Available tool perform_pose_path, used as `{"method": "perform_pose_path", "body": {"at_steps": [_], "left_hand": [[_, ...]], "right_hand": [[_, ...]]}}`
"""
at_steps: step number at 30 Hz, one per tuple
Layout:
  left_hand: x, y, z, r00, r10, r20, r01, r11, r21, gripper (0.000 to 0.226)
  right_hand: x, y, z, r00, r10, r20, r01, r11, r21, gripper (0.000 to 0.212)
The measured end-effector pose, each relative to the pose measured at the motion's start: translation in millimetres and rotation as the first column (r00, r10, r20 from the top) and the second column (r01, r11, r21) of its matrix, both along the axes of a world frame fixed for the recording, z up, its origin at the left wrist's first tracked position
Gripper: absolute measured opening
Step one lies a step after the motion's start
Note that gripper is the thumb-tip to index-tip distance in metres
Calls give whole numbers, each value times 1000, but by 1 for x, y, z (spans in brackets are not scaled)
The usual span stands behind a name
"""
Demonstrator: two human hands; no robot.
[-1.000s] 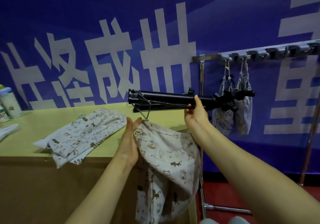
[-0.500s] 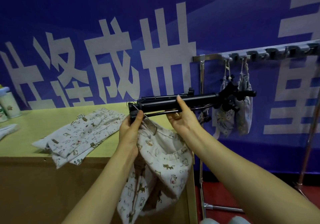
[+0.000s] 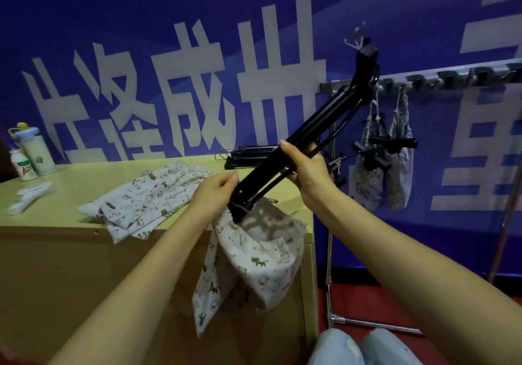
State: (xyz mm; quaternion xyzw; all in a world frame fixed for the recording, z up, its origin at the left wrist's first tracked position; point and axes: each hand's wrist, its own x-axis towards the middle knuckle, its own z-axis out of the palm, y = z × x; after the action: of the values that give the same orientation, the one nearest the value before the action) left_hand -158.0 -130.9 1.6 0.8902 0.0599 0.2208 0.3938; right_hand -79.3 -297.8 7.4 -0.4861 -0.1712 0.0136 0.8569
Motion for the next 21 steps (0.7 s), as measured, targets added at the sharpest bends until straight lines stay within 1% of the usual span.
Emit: {"method": "perform_pose_path", "body": {"at_steps": [2, 3, 4, 5, 6, 7, 8, 9, 11, 13, 16, 17, 19, 20, 21], "left_hand": [[-4, -1, -1, 996, 92, -16, -85, 961, 264, 34], [-6, -4, 0, 994, 112, -7, -102, 932, 347, 37], [-8, -7, 2, 995, 95, 12, -93, 921, 379, 38], [-10, -11, 4, 999, 47, 25, -53, 936, 349, 38], [-13, -15, 8, 999, -11, 44, 1, 970, 242, 37], [-15, -19, 12, 996, -57, 72, 50, 995, 92, 36], [-18, -20, 16, 991, -75, 106, 80, 996, -45, 35], [-21, -20, 21, 988, -69, 139, 87, 988, -127, 35], [-26, -17, 27, 980, -46, 196, 79, 983, -167, 35], [-32, -16, 32, 971, -30, 237, 81, 975, -207, 40], [-40, -16, 34, 961, -33, 276, 121, 944, -308, 62], [-42, -17, 36, 953, -36, 302, 141, 932, -333, 64], [-45, -20, 42, 933, -57, 354, 175, 935, -309, 63], [-45, -22, 47, 926, -73, 369, 174, 953, -248, 64], [-44, -24, 51, 925, -84, 371, 157, 973, -171, 64]], "right_hand": [[-11, 3, 1, 997, -30, 67, 34, 998, -57, 24], [-17, 6, 1, 992, -46, 115, 58, 993, -104, 24], [-24, 10, -2, 986, -54, 159, 79, 985, -155, 24], [-30, 15, -5, 978, -50, 201, 89, 977, -192, 25], [-36, 21, -9, 973, -35, 229, 84, 975, -205, 27], [-40, 28, -16, 967, -18, 253, 76, 972, -223, 30], [-44, 32, -20, 959, -6, 284, 79, 965, -248, 34], [-48, 35, -23, 947, -7, 320, 107, 949, -298, 37], [-53, 39, -26, 929, -12, 369, 160, 914, -373, 44], [-58, 44, -26, 926, -6, 378, 172, 897, -407, 51], [-61, 48, -22, 915, 12, 404, 194, 864, -465, 57], [-62, 48, -20, 904, 23, 427, 218, 836, -505, 56], [-64, 46, -19, 860, 93, 502, 262, 763, -590, 42], [-65, 47, -20, 827, 136, 545, 295, 720, -628, 34], [-67, 49, -22, 804, 162, 572, 334, 673, -660, 33]]}}
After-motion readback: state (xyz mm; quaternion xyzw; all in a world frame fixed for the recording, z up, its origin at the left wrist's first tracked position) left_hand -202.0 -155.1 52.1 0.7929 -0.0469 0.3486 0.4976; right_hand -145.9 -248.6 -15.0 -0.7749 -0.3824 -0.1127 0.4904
